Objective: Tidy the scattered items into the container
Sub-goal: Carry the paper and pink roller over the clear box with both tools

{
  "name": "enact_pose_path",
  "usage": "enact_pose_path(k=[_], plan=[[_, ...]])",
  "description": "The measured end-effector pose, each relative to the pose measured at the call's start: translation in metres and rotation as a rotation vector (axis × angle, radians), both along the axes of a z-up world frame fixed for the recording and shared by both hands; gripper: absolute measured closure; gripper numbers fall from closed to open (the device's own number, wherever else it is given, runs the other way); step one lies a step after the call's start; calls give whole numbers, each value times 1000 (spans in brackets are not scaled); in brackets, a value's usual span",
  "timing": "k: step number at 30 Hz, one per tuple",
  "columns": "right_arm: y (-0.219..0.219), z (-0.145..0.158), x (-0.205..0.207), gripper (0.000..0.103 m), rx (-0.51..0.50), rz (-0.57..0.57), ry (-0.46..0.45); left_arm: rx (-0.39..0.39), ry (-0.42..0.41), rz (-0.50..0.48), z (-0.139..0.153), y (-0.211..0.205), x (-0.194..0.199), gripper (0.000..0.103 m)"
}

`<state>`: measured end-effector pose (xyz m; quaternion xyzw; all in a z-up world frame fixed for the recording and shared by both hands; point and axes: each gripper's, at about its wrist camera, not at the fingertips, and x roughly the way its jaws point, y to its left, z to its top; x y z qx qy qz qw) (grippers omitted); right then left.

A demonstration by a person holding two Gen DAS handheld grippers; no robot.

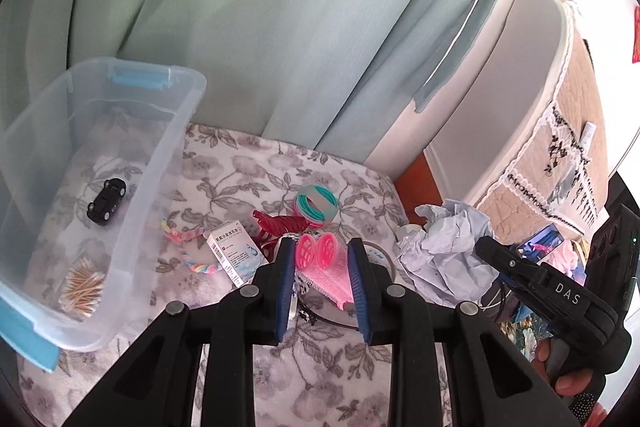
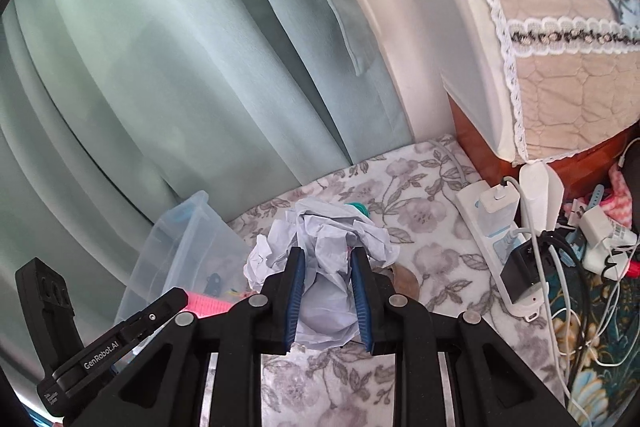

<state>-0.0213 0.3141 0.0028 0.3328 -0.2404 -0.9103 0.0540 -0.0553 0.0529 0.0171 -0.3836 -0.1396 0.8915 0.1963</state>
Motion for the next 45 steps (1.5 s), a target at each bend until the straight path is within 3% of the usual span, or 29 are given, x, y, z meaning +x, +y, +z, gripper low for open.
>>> enact_pose_path(k=[10,21,35,45], plan=[[-21,37,33,77,35,26,71,39,81,26,35,-26,31,76],[-77,68,49,77,87,120,134,65,162,88,63,-75,54,76],[-161,75,38,77,146,270,124,100,191,209,63,-154,57,76],[-210,59,11,77,160,359,82,114,153,320,45,-203,45,76]])
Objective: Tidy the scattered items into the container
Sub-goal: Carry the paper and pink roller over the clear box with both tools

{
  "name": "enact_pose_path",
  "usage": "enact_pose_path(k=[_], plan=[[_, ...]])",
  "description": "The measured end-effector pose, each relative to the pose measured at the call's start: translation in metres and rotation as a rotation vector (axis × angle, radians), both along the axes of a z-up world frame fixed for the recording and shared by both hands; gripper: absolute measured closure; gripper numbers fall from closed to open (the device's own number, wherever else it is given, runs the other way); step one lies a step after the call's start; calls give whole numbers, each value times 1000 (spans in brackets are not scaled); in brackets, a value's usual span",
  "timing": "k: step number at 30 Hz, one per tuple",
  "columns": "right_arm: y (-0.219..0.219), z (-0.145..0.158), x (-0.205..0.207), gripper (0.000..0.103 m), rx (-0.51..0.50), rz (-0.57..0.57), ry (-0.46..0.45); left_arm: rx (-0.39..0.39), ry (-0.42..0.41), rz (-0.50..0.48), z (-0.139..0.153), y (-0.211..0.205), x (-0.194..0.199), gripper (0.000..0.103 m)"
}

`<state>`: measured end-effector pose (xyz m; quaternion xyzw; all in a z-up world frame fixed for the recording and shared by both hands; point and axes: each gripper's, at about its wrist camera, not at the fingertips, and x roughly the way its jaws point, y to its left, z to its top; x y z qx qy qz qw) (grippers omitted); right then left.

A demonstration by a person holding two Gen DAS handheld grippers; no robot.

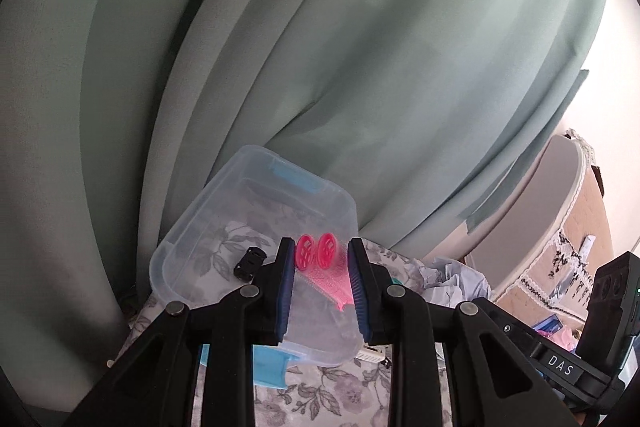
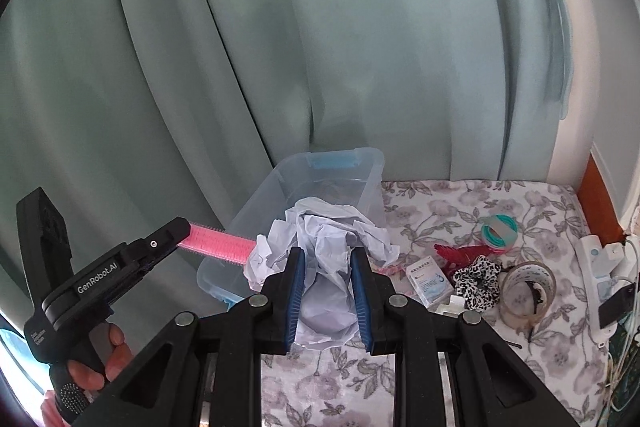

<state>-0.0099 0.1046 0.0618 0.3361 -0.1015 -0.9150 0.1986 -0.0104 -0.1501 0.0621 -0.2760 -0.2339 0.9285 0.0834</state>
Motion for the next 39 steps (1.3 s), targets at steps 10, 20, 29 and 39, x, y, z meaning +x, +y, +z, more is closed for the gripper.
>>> enact_pose_path(k=[10,20,29,39], plan=[[-35,-9,-32,77,4,40,-36,-43,-28,79,-10,-23,-16,76],[-61,-23,-59,77,2,90,-58,-101,-59,143,-21,-38,-28,75],[-68,-43,-78,77,1,87,-109,-98,-97,141,-31,-43,-36,75],[-71,-50,-84,76,-7,100,-124,-106,-118,138,-36,-42,-40,75]])
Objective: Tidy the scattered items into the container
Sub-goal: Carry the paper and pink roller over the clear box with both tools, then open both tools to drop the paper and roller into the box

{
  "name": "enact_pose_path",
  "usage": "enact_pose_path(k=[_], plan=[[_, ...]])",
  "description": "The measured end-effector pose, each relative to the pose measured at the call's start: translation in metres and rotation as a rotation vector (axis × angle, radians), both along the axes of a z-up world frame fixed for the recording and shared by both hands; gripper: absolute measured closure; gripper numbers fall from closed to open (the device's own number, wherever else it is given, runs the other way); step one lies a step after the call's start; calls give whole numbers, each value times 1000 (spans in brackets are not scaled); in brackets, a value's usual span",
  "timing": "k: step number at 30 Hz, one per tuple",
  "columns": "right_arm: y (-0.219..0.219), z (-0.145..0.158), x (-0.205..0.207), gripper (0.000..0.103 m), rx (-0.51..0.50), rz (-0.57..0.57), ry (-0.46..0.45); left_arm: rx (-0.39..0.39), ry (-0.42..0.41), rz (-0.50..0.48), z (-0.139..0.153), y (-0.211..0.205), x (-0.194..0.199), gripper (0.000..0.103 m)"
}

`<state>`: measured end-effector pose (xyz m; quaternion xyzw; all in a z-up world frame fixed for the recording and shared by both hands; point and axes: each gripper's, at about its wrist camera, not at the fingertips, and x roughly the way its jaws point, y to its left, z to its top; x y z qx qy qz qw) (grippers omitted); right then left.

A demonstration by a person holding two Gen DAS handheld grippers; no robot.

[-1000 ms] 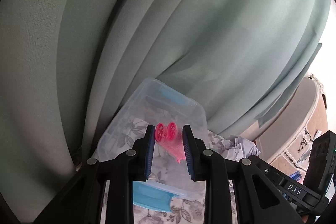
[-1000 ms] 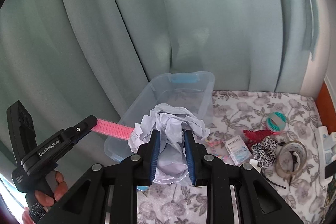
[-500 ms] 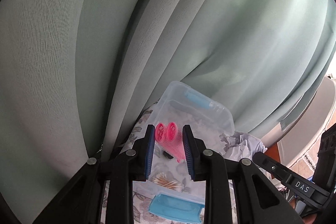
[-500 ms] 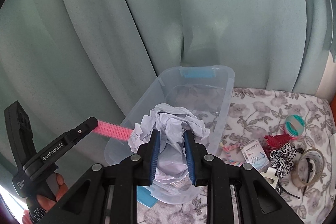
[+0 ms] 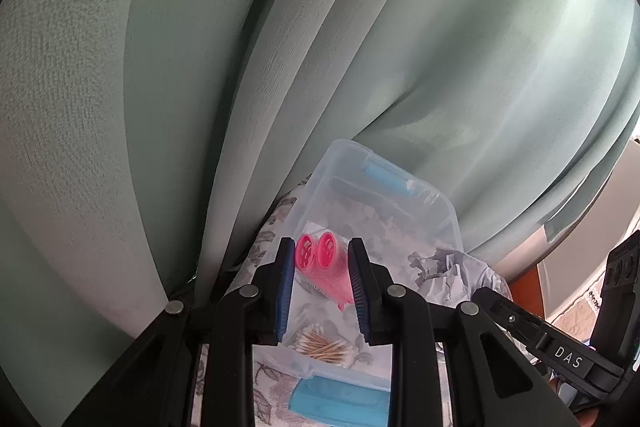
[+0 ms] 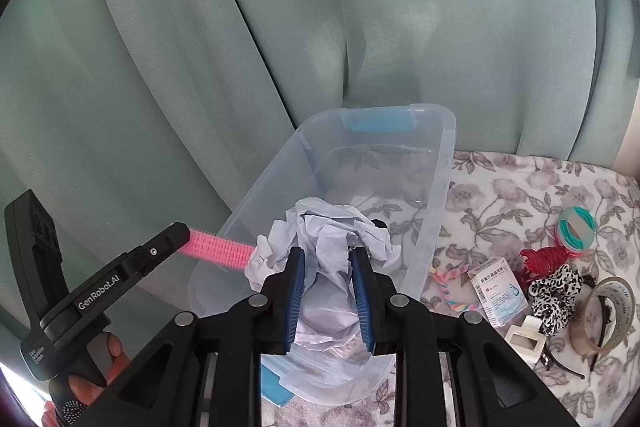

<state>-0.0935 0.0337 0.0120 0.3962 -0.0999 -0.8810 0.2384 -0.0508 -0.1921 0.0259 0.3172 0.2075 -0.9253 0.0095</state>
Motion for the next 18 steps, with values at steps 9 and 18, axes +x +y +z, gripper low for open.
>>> enact_pose_path(k=[9,18], plan=[[0,-1,-1,75,10,-3,3,6,-2,-6,0,0,-4,74],[1,3,6,51,23,-13,11,8,5,-8,7,5,4,38]])
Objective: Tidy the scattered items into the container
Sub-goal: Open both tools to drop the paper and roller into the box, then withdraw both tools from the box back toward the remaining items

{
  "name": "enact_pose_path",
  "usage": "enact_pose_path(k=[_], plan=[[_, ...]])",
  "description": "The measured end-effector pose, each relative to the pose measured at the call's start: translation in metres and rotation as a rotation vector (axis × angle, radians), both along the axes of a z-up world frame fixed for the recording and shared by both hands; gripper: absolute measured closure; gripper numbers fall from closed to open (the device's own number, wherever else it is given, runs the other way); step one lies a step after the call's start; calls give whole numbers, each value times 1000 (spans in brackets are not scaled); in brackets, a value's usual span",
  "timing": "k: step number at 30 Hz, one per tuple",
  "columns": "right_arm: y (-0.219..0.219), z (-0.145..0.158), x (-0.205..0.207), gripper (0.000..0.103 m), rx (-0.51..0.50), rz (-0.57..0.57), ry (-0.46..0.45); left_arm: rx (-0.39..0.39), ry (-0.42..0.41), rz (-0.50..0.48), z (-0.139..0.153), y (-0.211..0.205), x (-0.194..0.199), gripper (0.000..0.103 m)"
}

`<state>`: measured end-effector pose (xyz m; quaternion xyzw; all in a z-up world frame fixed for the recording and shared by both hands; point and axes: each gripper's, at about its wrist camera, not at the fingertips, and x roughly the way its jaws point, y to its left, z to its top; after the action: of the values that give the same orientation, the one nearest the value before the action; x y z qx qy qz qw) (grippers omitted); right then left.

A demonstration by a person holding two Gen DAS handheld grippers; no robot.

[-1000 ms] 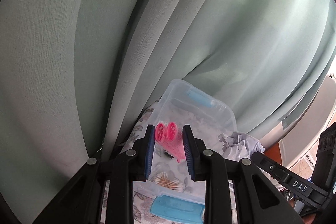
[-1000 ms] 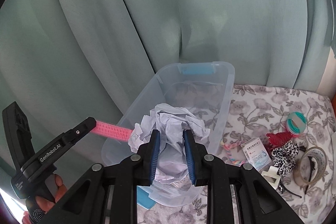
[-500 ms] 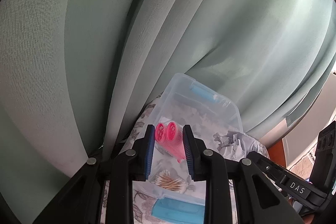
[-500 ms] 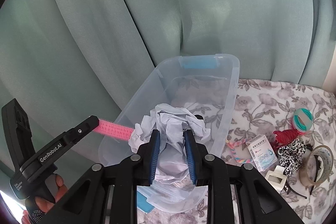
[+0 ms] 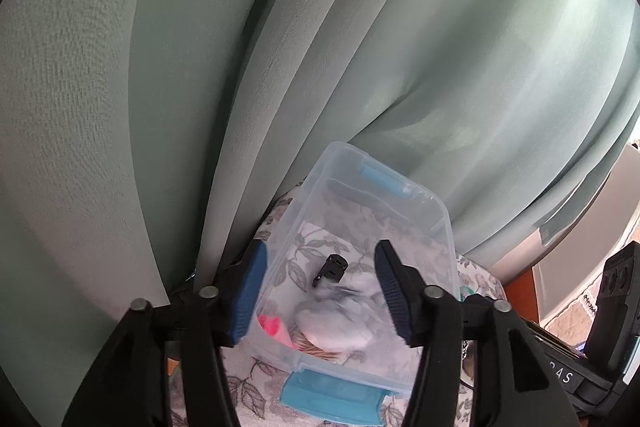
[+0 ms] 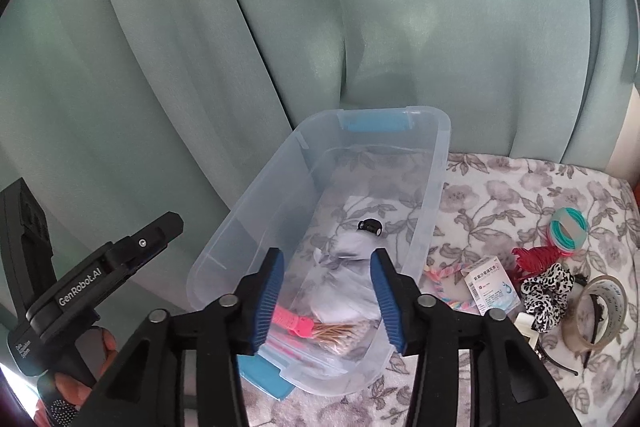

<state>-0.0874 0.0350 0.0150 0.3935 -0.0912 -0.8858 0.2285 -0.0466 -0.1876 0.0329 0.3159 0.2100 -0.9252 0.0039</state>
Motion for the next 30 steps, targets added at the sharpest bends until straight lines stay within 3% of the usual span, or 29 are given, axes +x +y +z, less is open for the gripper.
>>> enact_pose_path(k=[4,11,14,18,21,30], plan=[[4,4,5,42,-4,-8,7,9,0,-11,3,3,5,27],[14,12,22,28,1,-19,32,-15,14,-32,16,16,10,20],[20,20,32,19,1,-22,56,-42,32,-44,27,25,20,16],[30,28,48,0,-10,-38,91,-82,63,-56,42,38,34,13],[41,35,61,0,-19,-53,111,-104,91,-70,53,49,45,8],[87,47,101,0,-40,-138,192,-196,147,-80,77,96,73,8]])
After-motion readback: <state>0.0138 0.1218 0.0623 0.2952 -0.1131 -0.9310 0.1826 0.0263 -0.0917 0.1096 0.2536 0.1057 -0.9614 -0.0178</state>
